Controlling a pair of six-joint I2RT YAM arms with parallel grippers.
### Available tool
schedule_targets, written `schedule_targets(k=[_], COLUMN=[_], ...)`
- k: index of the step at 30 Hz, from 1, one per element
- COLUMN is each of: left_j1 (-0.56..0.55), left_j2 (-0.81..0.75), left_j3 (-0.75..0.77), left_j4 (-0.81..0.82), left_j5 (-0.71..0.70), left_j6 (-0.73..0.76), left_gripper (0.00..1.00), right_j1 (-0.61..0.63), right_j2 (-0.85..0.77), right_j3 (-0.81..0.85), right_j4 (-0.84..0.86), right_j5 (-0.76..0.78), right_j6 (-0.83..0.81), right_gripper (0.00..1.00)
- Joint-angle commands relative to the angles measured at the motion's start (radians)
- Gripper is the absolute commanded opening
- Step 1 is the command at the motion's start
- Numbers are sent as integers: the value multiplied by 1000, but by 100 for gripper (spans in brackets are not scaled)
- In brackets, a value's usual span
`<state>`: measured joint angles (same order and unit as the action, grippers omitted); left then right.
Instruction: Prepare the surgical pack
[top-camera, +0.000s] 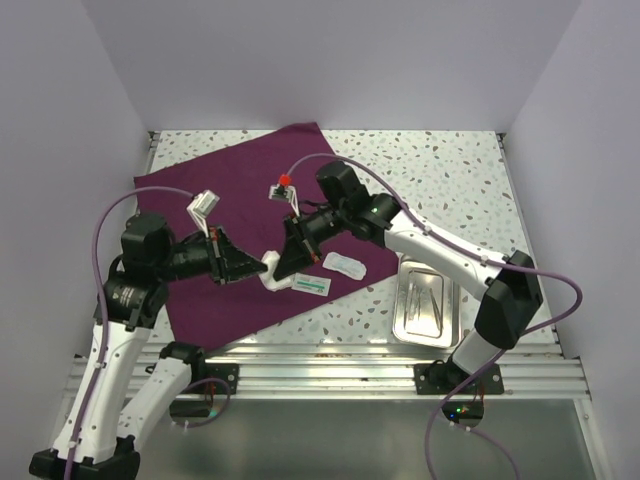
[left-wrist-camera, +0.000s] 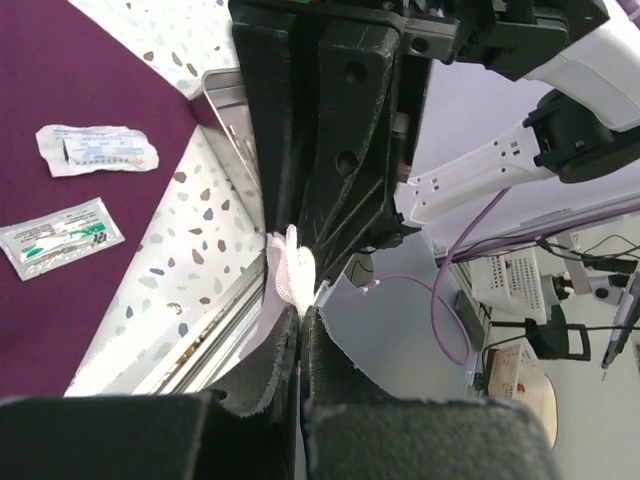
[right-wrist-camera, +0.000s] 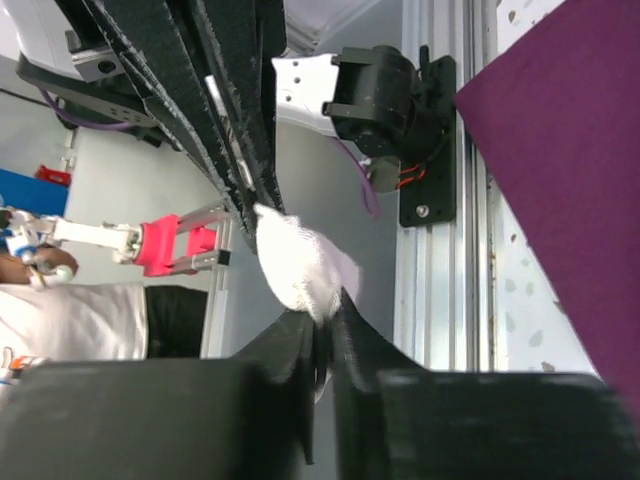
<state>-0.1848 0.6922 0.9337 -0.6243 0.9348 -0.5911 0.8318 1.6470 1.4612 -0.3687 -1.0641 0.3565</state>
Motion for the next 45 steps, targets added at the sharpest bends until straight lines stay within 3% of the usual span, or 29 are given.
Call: schedule_targets(k=[1,2,5,10,12,16,18,21,25,30,34,38,41,42,45], left_j1=[-4,-4,-4,-4,-4,-4,-4,-4,-5,-5,-5,-5,-7,-11,-19], left_j2=[39,50,98,202,272,377,423,492,572,651,693,737,759,768,774], left_j3=[0,7,40,92,102,65,42,42,40,37,54,57,54,54,53], left_j4=[-17,-31,-83,-100,-118,-82,-49,-23,14,60,57,57,63,63,72], left_j5=[-26,-49,-203,-470,-562,-593,-609,-605,-567,-499,-496,-481,-461,-458,-452], left_j6=[-4,19,40,10,-6,-19,-19,-4,4,11,48,65,71,73,70], left_gripper=[3,24,58,70,71,71,71,69,68,67,67,65,63,62,61], right_j1=[0,-3,-49,-249,-368,-584,-714,-802,-861,-873,-875,-873,-873,-873,-873], right_j2=[-19,-23,-47,-153,-222,-285,-315,-338,-279,-133,-70,-27,-3,-1,2], right_j3=[5,7,-31,-235,-319,-424,-472,-499,-507,-483,-480,-470,-467,-473,-486], right_j4=[-5,-54,-139,-258,-317,-551,-587,-622,-596,-546,-469,-443,-455,-454,-443], right_j5=[19,41,150,308,370,675,725,812,819,572,462,461,521,535,569], right_j6=[3,-14,-15,12,-1,-59,-79,-74,-82,-145,-145,-126,-129,-126,-114], right_gripper=[0,0,0,0,0,0,0,0,0,0,0,0,9,18,24])
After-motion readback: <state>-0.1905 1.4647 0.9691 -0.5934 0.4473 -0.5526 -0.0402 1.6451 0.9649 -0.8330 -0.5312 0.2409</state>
